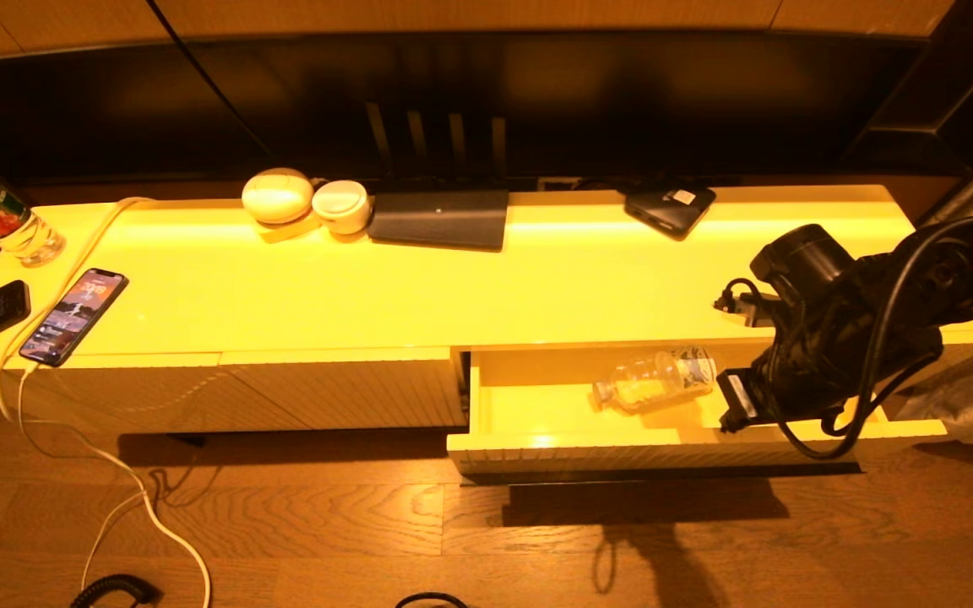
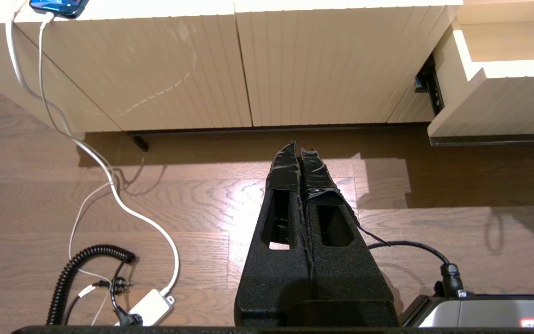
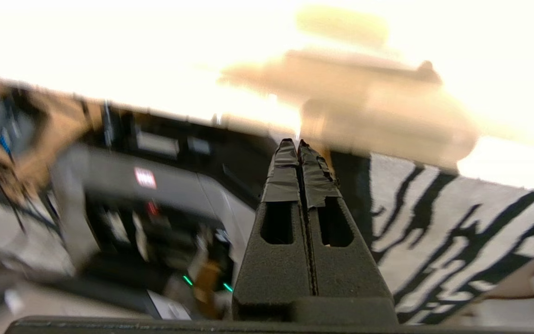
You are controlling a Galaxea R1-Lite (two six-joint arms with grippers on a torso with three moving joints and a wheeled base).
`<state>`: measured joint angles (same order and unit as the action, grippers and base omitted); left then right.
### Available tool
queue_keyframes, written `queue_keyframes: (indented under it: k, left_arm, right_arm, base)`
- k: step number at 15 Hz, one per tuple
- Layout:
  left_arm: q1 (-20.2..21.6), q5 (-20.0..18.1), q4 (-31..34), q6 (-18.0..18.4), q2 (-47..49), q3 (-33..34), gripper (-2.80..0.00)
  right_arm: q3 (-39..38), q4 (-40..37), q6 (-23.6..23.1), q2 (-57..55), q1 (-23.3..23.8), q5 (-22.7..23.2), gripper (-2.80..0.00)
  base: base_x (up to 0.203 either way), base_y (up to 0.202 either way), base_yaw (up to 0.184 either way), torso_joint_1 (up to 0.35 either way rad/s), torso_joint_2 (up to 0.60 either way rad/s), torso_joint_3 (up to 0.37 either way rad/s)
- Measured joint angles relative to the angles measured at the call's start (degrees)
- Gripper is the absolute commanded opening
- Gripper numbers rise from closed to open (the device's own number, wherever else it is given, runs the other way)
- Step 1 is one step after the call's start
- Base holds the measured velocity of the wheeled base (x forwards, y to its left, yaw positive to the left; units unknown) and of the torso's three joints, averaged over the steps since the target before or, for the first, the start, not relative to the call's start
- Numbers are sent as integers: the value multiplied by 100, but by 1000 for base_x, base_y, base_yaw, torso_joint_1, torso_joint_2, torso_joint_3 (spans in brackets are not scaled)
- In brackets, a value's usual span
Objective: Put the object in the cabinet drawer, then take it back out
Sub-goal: Open the drawer
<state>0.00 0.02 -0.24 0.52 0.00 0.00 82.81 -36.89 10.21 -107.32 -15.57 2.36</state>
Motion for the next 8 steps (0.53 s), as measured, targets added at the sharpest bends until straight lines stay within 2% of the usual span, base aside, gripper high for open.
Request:
queue_keyframes:
  k: [2, 8]
  left_arm:
    - [0, 1, 0, 0, 0, 0, -280]
    - [0, -1, 1, -1, 0, 0, -280]
  right_arm:
    - [367, -14, 395, -279, 6, -151, -280]
    - [579, -15, 441, -594, 69, -152, -280]
  base:
    - [0, 0, 0, 0, 0, 0]
    - [0, 0, 0, 0, 0, 0]
